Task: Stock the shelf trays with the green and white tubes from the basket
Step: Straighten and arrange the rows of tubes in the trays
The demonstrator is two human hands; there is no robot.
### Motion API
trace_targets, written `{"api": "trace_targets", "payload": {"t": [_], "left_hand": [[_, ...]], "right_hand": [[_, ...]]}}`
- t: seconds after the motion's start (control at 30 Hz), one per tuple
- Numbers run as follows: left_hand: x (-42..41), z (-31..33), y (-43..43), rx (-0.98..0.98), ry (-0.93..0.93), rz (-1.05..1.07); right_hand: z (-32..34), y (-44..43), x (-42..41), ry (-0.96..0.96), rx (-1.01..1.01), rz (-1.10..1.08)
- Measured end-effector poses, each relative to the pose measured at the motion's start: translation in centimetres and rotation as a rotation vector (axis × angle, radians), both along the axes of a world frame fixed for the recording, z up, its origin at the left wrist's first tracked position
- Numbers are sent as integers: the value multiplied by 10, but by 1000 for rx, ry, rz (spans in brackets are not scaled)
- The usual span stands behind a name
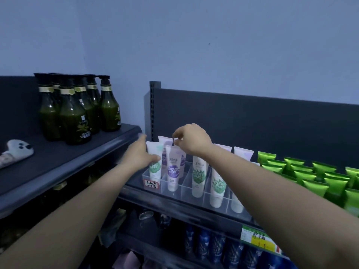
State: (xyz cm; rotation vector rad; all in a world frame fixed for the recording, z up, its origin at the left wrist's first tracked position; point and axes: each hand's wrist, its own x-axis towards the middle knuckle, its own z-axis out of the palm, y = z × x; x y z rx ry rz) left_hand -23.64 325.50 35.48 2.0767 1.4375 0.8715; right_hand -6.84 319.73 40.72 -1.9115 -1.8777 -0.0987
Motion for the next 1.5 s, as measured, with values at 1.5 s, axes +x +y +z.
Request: {"api": "trace_targets", "payload": {"t": [1.5], "left_hand": [[2,-68,2,114,-117,36]], "right_hand": [[-7,76,-1,227,-116,-25]]}}
